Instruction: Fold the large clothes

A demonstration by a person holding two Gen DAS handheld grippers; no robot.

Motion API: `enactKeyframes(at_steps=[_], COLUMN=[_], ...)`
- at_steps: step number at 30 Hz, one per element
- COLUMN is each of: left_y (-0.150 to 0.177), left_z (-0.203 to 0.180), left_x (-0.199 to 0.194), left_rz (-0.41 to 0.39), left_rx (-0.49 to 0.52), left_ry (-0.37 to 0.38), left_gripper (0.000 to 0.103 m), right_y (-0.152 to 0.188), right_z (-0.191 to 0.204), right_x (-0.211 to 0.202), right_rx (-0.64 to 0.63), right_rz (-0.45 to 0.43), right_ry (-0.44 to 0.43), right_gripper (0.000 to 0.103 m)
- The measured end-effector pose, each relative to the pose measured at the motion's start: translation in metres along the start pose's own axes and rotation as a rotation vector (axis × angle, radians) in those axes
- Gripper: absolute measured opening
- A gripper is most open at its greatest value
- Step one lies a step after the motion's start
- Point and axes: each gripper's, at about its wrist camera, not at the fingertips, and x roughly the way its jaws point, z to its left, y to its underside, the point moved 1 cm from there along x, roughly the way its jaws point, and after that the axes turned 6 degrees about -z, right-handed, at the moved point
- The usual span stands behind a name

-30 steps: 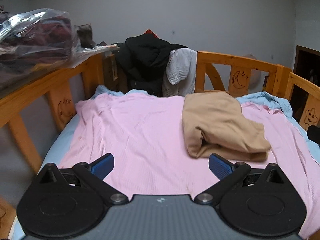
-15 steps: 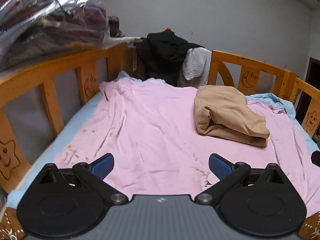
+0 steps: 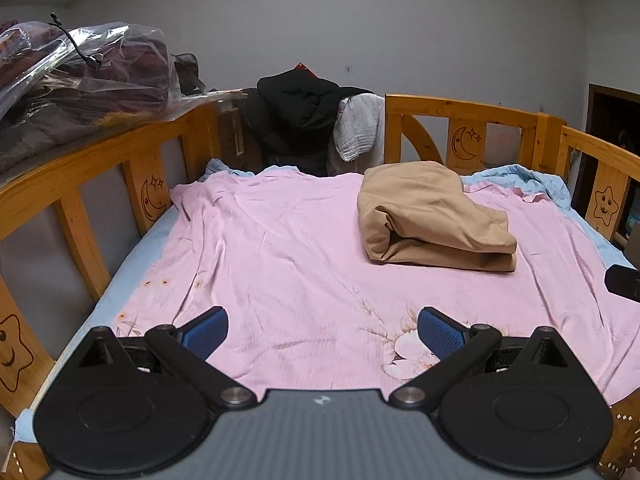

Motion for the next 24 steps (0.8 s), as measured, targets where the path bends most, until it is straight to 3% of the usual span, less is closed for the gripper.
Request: enactKeyframes(at_steps=[24], left_y=[0.0009], left_z=[-0.0044], left_x=[-0.0021], left_rz=[-0.002], left_rx=[0.003], left_ry=[0.005], left_gripper=[0.103], right_y=[-0.0016], right_z=[0.0020], right_x=[0.0008], right_rx=[-0.004], right_rz=[-0.004], right_ry=[-0.016], right_gripper=[0.102])
